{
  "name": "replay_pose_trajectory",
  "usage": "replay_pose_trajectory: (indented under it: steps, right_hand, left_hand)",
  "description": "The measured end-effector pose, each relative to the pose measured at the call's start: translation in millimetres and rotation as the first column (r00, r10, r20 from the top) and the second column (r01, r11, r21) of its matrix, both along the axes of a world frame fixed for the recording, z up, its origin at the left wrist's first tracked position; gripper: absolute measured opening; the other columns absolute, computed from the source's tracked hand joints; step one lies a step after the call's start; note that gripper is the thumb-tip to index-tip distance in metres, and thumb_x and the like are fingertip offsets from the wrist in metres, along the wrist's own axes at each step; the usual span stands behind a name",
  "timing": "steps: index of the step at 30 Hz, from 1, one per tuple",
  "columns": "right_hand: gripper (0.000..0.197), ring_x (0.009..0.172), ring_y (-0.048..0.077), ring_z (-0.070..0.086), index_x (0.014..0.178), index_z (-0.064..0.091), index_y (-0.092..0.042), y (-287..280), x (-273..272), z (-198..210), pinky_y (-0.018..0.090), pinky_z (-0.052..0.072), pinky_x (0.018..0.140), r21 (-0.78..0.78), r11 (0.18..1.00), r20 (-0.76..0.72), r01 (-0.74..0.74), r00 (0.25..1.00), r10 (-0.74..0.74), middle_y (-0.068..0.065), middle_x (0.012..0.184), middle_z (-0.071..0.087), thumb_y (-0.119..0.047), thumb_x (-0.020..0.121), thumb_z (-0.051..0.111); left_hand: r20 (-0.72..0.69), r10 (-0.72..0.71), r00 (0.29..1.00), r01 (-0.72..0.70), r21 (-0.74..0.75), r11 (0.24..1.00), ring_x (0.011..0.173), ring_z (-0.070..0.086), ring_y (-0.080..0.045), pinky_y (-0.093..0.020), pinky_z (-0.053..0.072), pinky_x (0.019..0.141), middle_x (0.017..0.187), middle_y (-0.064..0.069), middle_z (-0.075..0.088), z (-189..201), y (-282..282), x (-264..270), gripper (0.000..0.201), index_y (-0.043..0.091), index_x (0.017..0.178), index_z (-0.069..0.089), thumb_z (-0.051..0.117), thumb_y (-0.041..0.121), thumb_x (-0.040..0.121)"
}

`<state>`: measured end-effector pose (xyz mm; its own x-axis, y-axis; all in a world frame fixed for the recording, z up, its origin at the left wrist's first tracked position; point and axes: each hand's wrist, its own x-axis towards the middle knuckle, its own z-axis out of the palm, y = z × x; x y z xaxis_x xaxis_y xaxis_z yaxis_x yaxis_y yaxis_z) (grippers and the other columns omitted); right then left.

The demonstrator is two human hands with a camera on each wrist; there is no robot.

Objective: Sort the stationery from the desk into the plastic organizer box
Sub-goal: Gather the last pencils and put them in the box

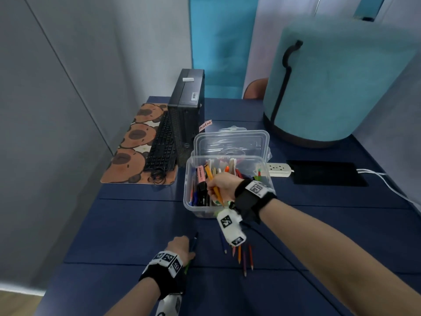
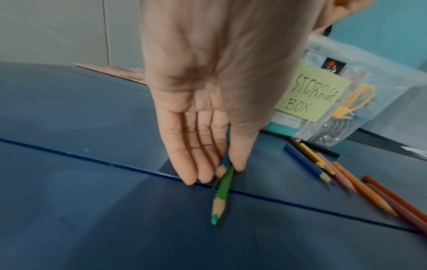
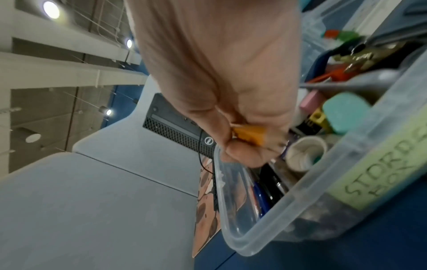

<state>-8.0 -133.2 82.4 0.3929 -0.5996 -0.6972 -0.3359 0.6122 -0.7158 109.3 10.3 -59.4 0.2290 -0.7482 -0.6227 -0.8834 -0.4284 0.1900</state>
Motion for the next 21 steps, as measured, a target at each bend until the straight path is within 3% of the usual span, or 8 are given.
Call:
replay_pose_trajectory:
  steps: [4, 8, 12, 13, 14, 15, 16, 21]
  right_hand:
    - [0.026, 0.058, 0.019, 0.047, 0.081, 0.045, -0.004, -15, 31, -15, 0.021, 0.049, 0.04, -0.001, 0.999, -0.015, 0.047, 0.999, -0.047, 0.013, 0.073, 0.047, 0.005, 0.099, 0.028]
    - [0.023, 0.079, 0.033, 0.061, 0.079, 0.047, -0.007, -24, 46, -24, 0.041, 0.053, 0.077, -0.087, 0.996, -0.049, 0.018, 0.999, -0.023, 0.025, 0.097, 0.055, 0.004, 0.096, 0.037]
    - [0.03, 0.09, 0.021, 0.059, 0.122, 0.056, 0.0, -30, 48, -35, 0.035, 0.051, 0.088, -0.226, 0.962, -0.15, -0.154, 0.981, 0.122, 0.02, 0.13, 0.055, -0.008, 0.095, 0.048]
    - [0.034, 0.101, 0.024, 0.06, 0.125, 0.056, 0.0, -28, 49, -30, 0.036, 0.048, 0.093, -0.304, 0.897, -0.325, -0.321, 0.92, 0.219, 0.017, 0.13, 0.057, -0.017, 0.097, 0.049]
    - [0.036, 0.112, 0.027, 0.057, 0.125, 0.057, -0.001, -23, 49, -36, 0.036, 0.044, 0.098, -0.428, 0.68, -0.555, -0.595, 0.767, 0.321, 0.014, 0.129, 0.058, -0.023, 0.097, 0.051]
    - [0.037, 0.119, 0.028, 0.054, 0.125, 0.057, -0.002, -19, 50, -37, 0.035, 0.041, 0.102, -0.425, 0.555, -0.676, -0.715, 0.659, 0.331, 0.012, 0.129, 0.058, -0.025, 0.096, 0.053]
    - [0.037, 0.123, 0.028, 0.052, 0.126, 0.056, -0.002, -20, 53, -38, 0.034, 0.039, 0.104, -0.413, 0.548, -0.703, -0.727, 0.637, 0.316, 0.012, 0.131, 0.057, -0.022, 0.095, 0.055]
    - [0.042, 0.133, 0.033, 0.04, 0.139, 0.042, 0.004, 0, 43, -19, 0.037, 0.033, 0.111, -0.392, 0.869, -0.218, -0.303, 0.948, 0.233, 0.021, 0.144, 0.042, -0.01, 0.099, 0.041]
  left_hand:
    - [0.015, 0.009, 1.0, -0.008, -0.014, 1.0, 0.11, 0.059, -0.028, -0.033, 0.049, 0.089, 0.121, -0.01, 0.059, 0, 6, 19, 0.037, 0.008, 0.117, 0.054, 0.059, 0.029, 0.087]
    - [-0.083, 0.031, 0.996, -0.032, -0.016, 0.999, 0.087, 0.061, -0.023, -0.031, 0.053, 0.08, 0.094, -0.006, 0.06, 0, 13, 35, 0.019, 0.012, 0.096, 0.054, 0.06, 0.027, 0.086]
    - [-0.143, 0.047, 0.989, -0.053, -0.038, 0.998, 0.073, 0.057, -0.021, -0.029, 0.053, 0.074, 0.072, 0.003, 0.051, -2, 16, 39, 0.018, 0.019, 0.079, 0.047, 0.062, 0.029, 0.083]
    - [-0.147, 0.047, 0.988, -0.054, -0.043, 0.998, 0.072, 0.057, -0.021, -0.029, 0.053, 0.073, 0.071, 0.004, 0.051, -2, 16, 39, 0.02, 0.021, 0.076, 0.046, 0.062, 0.029, 0.083]
    - [-0.148, 0.044, 0.988, -0.052, -0.049, 0.997, 0.071, 0.057, -0.021, -0.028, 0.053, 0.072, 0.07, 0.004, 0.051, -1, 16, 39, 0.021, 0.022, 0.074, 0.045, 0.063, 0.029, 0.083]
    - [-0.146, 0.039, 0.988, -0.047, -0.054, 0.997, 0.071, 0.057, -0.02, -0.028, 0.053, 0.072, 0.069, 0.004, 0.051, -1, 16, 39, 0.021, 0.022, 0.074, 0.045, 0.062, 0.029, 0.084]
    - [-0.142, 0.031, 0.989, -0.039, -0.058, 0.998, 0.071, 0.057, -0.02, -0.028, 0.053, 0.073, 0.069, 0.005, 0.051, -1, 17, 38, 0.021, 0.021, 0.074, 0.045, 0.062, 0.028, 0.084]
    - [-0.135, 0.021, 0.991, -0.03, -0.063, 0.998, 0.072, 0.059, -0.02, -0.029, 0.053, 0.075, 0.079, 0.001, 0.058, -4, 19, 39, 0.022, 0.023, 0.072, 0.044, 0.06, 0.03, 0.085]
